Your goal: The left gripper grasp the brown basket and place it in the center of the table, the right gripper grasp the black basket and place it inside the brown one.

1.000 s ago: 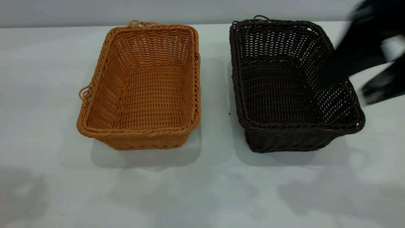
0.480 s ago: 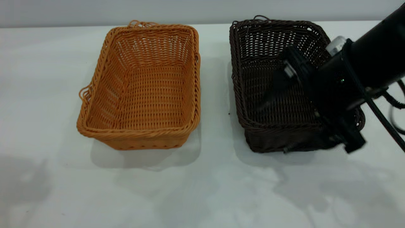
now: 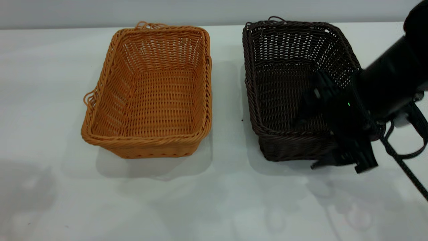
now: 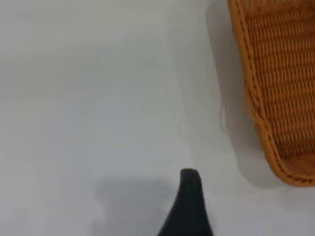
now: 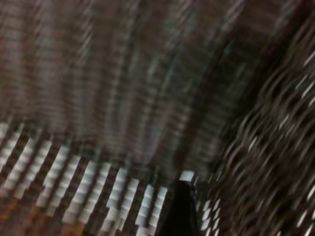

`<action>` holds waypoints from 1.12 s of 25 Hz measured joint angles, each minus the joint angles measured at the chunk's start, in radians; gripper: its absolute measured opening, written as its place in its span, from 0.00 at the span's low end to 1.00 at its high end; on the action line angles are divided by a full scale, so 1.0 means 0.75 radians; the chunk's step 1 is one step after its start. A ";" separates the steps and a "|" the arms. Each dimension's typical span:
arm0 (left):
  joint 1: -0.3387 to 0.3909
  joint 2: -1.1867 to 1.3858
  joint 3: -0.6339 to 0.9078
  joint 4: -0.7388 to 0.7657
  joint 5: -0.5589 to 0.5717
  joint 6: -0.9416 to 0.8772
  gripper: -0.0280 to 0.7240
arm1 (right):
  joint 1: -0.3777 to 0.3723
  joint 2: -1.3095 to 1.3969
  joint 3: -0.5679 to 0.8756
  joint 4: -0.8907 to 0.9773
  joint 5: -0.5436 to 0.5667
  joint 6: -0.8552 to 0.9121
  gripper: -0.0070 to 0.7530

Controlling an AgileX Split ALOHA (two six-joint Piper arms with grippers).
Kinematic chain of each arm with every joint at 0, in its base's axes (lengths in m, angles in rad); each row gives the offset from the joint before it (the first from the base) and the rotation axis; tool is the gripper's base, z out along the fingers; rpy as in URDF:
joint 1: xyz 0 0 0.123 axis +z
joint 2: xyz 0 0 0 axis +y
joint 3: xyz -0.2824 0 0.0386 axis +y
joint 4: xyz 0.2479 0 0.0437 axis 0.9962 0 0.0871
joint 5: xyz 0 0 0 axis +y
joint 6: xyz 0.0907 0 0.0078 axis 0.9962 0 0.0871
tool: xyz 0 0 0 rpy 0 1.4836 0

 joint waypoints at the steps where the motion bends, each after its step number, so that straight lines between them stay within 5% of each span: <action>1: 0.000 0.038 -0.013 0.000 0.007 0.000 0.80 | 0.000 0.011 0.000 0.001 -0.010 0.018 0.79; 7: -0.005 0.349 -0.192 -0.076 0.057 -0.003 0.80 | 0.000 0.049 0.000 0.007 -0.040 0.057 0.79; 20: -0.214 1.213 -0.700 -0.111 -0.065 -0.090 0.80 | 0.000 0.051 0.000 0.010 -0.071 0.058 0.79; 28: -0.246 1.480 -0.804 -0.116 -0.129 -0.137 0.80 | 0.000 0.051 0.000 0.010 -0.071 0.027 0.78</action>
